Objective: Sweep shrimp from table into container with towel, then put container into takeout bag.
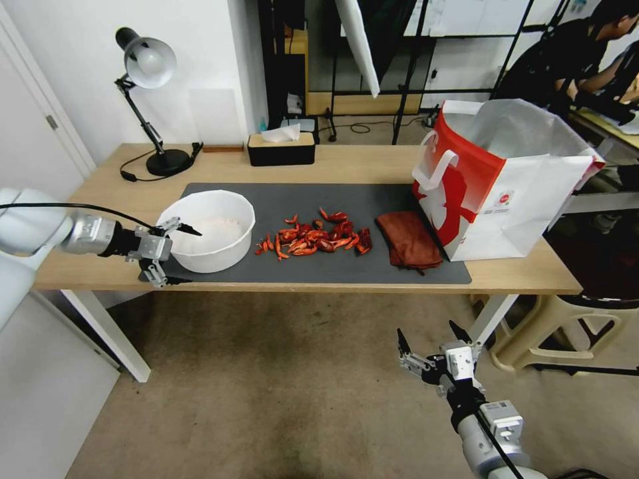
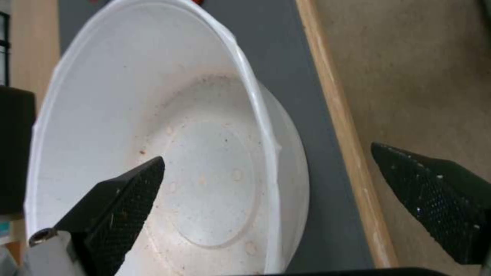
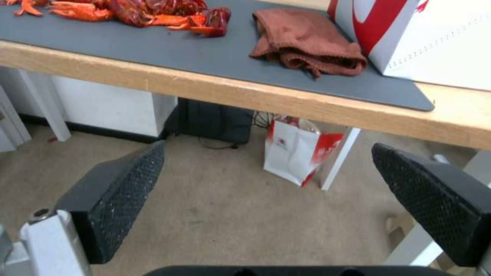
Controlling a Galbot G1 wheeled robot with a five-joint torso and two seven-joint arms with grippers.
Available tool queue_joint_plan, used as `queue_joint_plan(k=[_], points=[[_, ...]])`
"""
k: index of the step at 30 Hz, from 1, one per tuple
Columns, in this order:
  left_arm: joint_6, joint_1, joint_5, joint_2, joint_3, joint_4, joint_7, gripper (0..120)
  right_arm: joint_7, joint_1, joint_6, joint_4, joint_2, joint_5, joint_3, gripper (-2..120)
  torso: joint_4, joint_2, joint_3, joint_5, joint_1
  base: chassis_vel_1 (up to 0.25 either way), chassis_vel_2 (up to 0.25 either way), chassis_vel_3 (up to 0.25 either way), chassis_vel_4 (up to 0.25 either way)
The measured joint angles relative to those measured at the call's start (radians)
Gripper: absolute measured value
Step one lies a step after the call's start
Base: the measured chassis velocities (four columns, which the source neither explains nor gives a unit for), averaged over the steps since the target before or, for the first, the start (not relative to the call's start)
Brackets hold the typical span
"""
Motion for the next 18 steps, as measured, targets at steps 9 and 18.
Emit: queue_joint_plan(k=[9, 18], points=[[-0.033, -0.097, 0.064, -0.011, 0.115, 0.034, 0.045, 100, 0.004, -0.008, 0.011, -0.011, 0.009, -0.018, -0.015, 100, 0.0, 0.0, 0.0, 0.0002, 0.0, 0.0, 0.0, 0.0, 0.0], [-0.038, -0.191, 0.103, -0.042, 0.211, 0.075, 0.086, 84, 0.01, -0.007, 0.018, -0.023, 0.007, -0.009, -0.005, 100, -0.0001, 0.0, 0.0, 0.0002, 0.0, 0.0, 0.0, 0.0, 0.0]])
